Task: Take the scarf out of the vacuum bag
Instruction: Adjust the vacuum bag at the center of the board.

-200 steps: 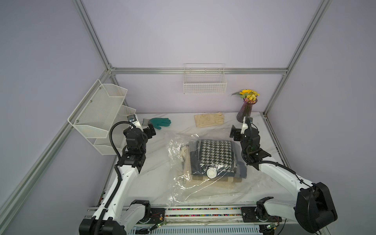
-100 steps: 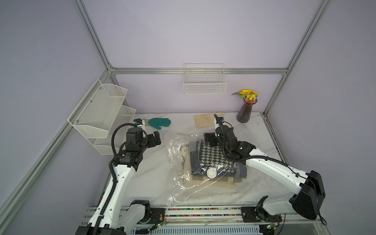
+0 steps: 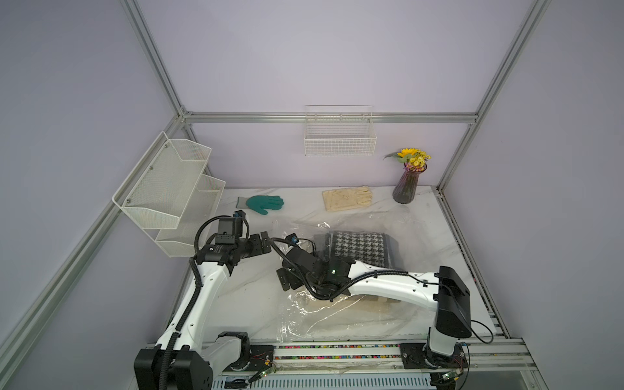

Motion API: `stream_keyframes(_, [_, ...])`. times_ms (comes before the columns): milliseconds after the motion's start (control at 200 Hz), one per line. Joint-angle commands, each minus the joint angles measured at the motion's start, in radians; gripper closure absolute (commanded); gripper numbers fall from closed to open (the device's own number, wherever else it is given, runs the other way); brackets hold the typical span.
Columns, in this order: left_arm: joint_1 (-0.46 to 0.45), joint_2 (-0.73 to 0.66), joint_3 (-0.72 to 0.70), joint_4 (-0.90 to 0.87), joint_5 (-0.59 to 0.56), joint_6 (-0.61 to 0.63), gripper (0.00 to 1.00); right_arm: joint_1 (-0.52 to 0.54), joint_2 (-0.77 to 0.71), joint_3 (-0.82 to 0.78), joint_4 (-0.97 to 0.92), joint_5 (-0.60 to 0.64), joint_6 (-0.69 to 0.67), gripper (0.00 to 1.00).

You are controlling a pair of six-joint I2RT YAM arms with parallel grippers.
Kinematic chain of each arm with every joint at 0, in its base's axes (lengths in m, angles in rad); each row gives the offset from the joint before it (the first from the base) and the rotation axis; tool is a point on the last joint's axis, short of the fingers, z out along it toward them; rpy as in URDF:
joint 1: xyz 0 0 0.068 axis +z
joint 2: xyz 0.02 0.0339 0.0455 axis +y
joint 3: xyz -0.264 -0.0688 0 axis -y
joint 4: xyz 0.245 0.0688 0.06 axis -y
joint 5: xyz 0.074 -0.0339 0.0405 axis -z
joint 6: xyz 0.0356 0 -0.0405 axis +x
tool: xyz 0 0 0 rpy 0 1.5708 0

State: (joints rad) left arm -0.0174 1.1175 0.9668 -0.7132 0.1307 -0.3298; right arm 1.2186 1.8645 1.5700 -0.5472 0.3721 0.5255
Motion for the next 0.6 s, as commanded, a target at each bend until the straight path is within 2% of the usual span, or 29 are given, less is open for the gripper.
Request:
stream_keyframes(0, [0.038, -0.005, -0.004, 0.051, 0.154, -0.051, 0.00, 0.028, 0.057, 0.061, -0.074, 0.048, 0.038, 0.03])
stream_keyframes(165, [0.096, 0.051, -0.008, 0.078, 0.207, -0.117, 0.00, 0.069, 0.149, 0.188, -0.211, 0.100, 0.083, 0.03])
stream_keyframes(410, [0.176, 0.126, -0.061, 0.173, 0.353, -0.186, 0.00, 0.186, 0.411, 0.592, -0.631, 0.290, 0.198, 0.03])
stream_keyframes(595, [0.245, 0.168, -0.085, 0.197, 0.429, -0.213, 0.00, 0.214, 0.465, 0.628, -0.684, 0.306, 0.251, 0.03])
